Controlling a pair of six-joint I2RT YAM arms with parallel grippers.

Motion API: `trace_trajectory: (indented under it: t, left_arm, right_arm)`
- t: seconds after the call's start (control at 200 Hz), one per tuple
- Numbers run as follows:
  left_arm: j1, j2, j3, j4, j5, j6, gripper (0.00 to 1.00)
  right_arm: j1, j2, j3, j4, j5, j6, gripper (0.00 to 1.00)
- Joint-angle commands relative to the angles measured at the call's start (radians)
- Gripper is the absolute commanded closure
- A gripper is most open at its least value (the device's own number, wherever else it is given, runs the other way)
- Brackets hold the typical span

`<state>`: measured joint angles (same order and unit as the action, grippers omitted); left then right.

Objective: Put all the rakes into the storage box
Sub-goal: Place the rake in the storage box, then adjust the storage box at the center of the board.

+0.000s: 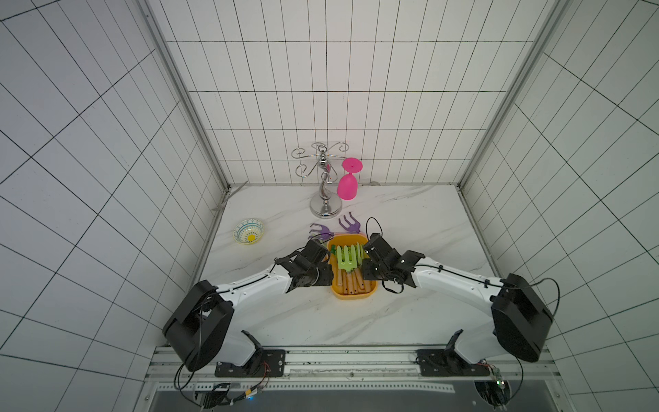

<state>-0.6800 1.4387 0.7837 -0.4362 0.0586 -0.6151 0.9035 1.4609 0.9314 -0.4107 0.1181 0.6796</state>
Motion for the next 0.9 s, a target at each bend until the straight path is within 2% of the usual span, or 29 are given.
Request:
trace_trajectory:
  t: [0.0, 0.105, 0.305, 0.44, 0.53, 0.615, 0.72, 0.894]
  left_arm:
    - [-0.009, 0.039, 0.046, 0.024, 0.008, 0.038, 0.37]
    - [-0.034, 0.073, 0.077, 0.024, 0.015, 0.055, 0.37]
    - [-0.104, 0.15, 0.125, 0.025, 0.028, 0.083, 0.43]
    - [-0.153, 0.189, 0.14, 0.02, 0.04, 0.089, 0.49]
    - [-0.177, 0.189, 0.139, 0.021, 0.054, 0.078, 0.5]
    - [-0.194, 0.174, 0.144, 0.011, 0.048, 0.072, 0.5]
    - [-0.198, 0.132, 0.163, -0.036, 0.022, 0.071, 0.44]
    - [-0.194, -0.018, 0.198, -0.128, -0.093, 0.081, 0.33]
  right_arm:
    - [-0.008, -0.058, 0.062, -0.114, 0.124, -0.055, 0.54]
    - [-0.039, -0.089, 0.075, -0.151, 0.153, -0.076, 0.52]
    - [-0.146, -0.128, 0.049, -0.18, 0.112, -0.098, 0.51]
    - [-0.17, -0.095, 0.042, -0.176, 0.034, -0.162, 0.51]
    - [-0.17, -0.067, 0.039, -0.158, -0.048, -0.188, 0.51]
    - [-0.17, -0.048, 0.018, -0.12, -0.106, -0.198, 0.51]
    - [-0.17, -0.004, 0.006, -0.114, -0.1, -0.219, 0.52]
    - [-0.17, 0.072, 0.008, -0.087, -0.117, -0.239, 0.57]
